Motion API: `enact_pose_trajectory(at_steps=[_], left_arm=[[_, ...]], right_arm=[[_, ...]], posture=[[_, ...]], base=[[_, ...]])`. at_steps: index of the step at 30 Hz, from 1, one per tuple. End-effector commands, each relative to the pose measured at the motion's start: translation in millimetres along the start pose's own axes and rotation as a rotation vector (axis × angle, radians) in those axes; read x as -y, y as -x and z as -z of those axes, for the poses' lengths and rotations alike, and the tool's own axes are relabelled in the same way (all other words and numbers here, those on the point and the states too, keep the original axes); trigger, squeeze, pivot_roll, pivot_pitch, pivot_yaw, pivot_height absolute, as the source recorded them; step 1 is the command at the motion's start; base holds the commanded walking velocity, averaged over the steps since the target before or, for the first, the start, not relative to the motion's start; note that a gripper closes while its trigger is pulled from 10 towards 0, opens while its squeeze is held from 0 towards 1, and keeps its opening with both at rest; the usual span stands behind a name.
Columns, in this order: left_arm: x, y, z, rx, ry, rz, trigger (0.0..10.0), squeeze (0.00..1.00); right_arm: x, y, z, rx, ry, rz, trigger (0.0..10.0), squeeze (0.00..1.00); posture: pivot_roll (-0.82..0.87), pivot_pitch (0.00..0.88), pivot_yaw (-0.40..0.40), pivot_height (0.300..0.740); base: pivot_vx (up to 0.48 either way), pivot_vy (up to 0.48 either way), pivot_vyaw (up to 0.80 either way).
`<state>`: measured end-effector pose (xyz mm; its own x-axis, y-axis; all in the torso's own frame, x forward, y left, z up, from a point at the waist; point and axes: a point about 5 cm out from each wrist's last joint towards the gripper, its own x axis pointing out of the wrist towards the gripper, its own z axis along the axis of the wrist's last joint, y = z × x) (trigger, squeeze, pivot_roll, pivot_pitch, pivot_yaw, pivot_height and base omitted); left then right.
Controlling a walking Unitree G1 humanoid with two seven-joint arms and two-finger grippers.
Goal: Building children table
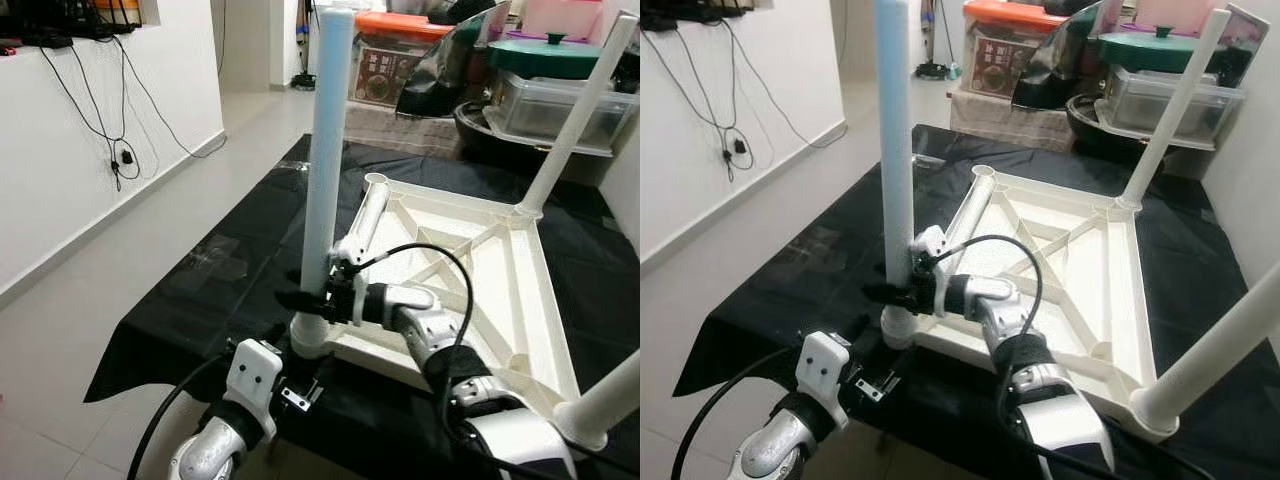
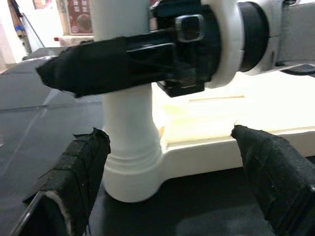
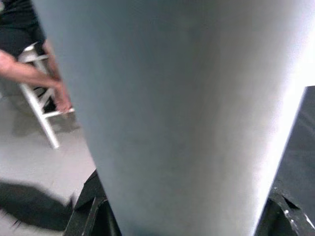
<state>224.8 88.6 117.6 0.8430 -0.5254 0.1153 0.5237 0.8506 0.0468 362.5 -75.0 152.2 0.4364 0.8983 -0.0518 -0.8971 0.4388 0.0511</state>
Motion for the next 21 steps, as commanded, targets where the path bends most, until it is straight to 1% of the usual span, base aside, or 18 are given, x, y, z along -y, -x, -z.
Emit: enact_pose_trajectory(at_steps=[1, 2, 4, 5, 6, 8, 9, 10, 11, 12, 14, 15, 16, 17, 20, 21], left_arm=[[1.8, 1.6, 2, -0.014, 0.004, 0.003, 10.0, 0.0], [1.7, 1.8, 2, -0.015, 0.005, 0.004, 10.0, 0.0], [1.2, 1.9, 2, -0.016, 0.005, 0.005, 10.0, 0.0], [1.2, 1.9, 2, -0.016, 0.005, 0.005, 10.0, 0.0], [1.0, 1.9, 2, -0.016, 0.005, 0.005, 10.0, 0.0], [1.0, 1.9, 2, -0.016, 0.005, 0.005, 10.0, 0.0], [0.7, 1.7, 2, -0.016, 0.005, 0.006, 10.0, 0.0], [0.6, 1.5, 2, -0.016, 0.004, 0.007, 10.0, 0.0], [0.6, 1.5, 2, -0.016, 0.004, 0.007, 10.0, 0.0], [0.6, 1.4, 2, -0.017, 0.004, 0.007, 10.0, 0.0], [0.6, 1.4, 2, -0.017, 0.004, 0.007, 10.0, 0.0], [0.3, 0.9, 2, -0.016, 0.003, 0.007, 10.0, 0.0], [0.3, 0.9, 2, -0.016, 0.003, 0.007, 10.0, 0.0], [0.1, 0.5, 2, -0.016, 0.003, 0.007, 10.0, 0.0], [0.1, 0.5, 2, -0.016, 0.003, 0.007, 10.0, 0.0], [0.0, -0.4, 2, -0.015, 0.002, 0.008, 10.0, 0.0]], right_arm=[[5.4, 3.8, -4, 0.054, -0.027, 0.083, 0.0, 0.0], [12.9, 7.2, -2, 0.068, -0.056, 0.218, 0.0, 0.0], [30.2, 20.7, 7, 0.061, -0.092, 0.559, 0.0, 0.0], [30.2, 20.7, 7, 0.061, -0.092, 0.559, 0.0, 0.0], [35.8, 27.4, 11, 0.051, -0.105, 0.689, 0.0, 0.0], [35.8, 27.4, 11, 0.051, -0.105, 0.689, 0.0, 0.0], [46.2, 48.2, 21, 0.017, -0.104, 0.972, 0.0, 0.0], [51.2, 64.0, 27, -0.008, -0.099, 1.162, 0.0, 0.0], [51.2, 64.0, 27, -0.008, -0.099, 1.162, 0.0, 0.0], [51.8, 80.3, 33, -0.01, -0.103, 1.344, 0.0, 0.0], [51.8, 80.3, 33, -0.01, -0.103, 1.344, 0.0, 0.0], [47.4, 89.7, 38, -0.004, -0.117, 1.466, 0.0, 0.0], [47.4, 89.7, 38, -0.004, -0.117, 1.466, 0.0, 0.0], [42.9, 92.7, 40, 0.004, -0.13, 1.52, 0.0, 0.0], [42.9, 92.7, 40, 0.004, -0.13, 1.52, 0.0, 0.0], [37.3, 87.5, 37, 0.026, -0.136, 1.531, 0.0, 0.0]], posture=[[0.2, 0.0, -0.079, 0.74], [0.2, 0.0, -0.076, 0.74], [0.2, 0.0, -0.073, 0.74], [0.2, 0.0, -0.073, 0.74], [0.19, 0.0, -0.068, 0.74], [0.19, 0.0, -0.068, 0.74], [0.19, 0.0, -0.07, 0.74], [0.19, 0.0, -0.07, 0.74], [0.19, 0.0, -0.07, 0.74], [0.19, 0.0, -0.068, 0.74], [0.19, 0.0, -0.068, 0.74], [0.19, 0.0, -0.069, 0.74], [0.19, 0.0, -0.069, 0.74], [0.19, 0.0, -0.068, 0.74], [0.19, 0.0, -0.068, 0.74], [0.18, 0.0, -0.068, 0.74]], base=[[0.0, 0.0, 0.0], [0.0, 0.0, 0.0], [0.0, 0.0, 0.0], [0.0, 0.0, 0.0], [0.0, 0.0, 0.0], [0.0, 0.0, 0.0], [0.0, 0.0, 0.0], [0.0, 0.0, 0.0], [0.0, 0.0, 0.0], [0.0, 0.0, 0.0], [0.0, 0.0, 0.0], [0.0, 0.0, 0.0], [0.0, 0.0, 0.0], [0.0, 0.0, 0.0], [0.0, 0.0, 0.0], [0.0, 0.0, 0.0]])
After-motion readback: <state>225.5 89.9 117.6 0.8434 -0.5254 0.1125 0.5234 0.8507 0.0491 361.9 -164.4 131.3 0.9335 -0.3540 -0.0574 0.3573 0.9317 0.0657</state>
